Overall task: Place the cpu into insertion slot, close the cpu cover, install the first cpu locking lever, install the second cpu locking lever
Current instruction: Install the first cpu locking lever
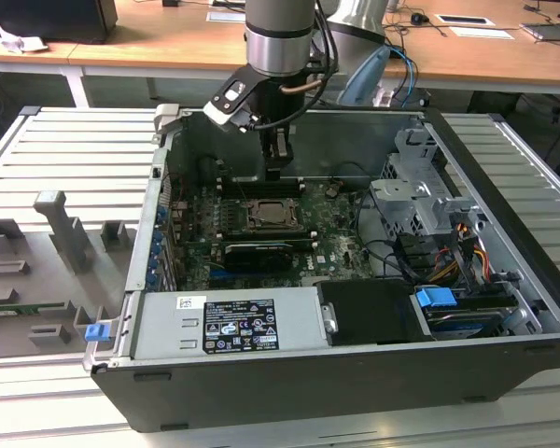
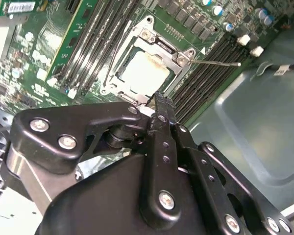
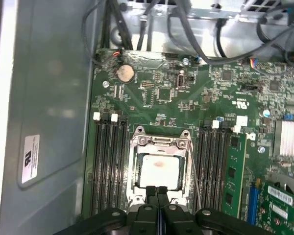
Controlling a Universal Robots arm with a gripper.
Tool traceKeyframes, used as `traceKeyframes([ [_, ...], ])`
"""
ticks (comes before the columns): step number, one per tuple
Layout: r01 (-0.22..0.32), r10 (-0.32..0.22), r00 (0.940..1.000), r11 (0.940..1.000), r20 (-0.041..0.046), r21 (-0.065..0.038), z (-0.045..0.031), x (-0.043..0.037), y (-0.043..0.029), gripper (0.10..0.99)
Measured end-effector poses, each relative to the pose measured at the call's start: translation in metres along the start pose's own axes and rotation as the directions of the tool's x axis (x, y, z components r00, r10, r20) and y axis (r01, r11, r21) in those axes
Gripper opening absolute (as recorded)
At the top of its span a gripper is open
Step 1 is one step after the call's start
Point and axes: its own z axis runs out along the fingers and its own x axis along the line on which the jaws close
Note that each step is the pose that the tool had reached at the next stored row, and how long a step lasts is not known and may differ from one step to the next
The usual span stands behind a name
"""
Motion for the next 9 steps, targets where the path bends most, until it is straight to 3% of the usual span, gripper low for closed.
traceKeyframes([
  [3,0.090,-0.090,0.9960,0.9960,-0.0021,0.002,0.0002,0.0000,0.0000,0.106],
  [9,0.171,-0.171,0.9853,0.9853,-0.0040,0.003,0.0002,0.0001,-0.0005,0.106],
])
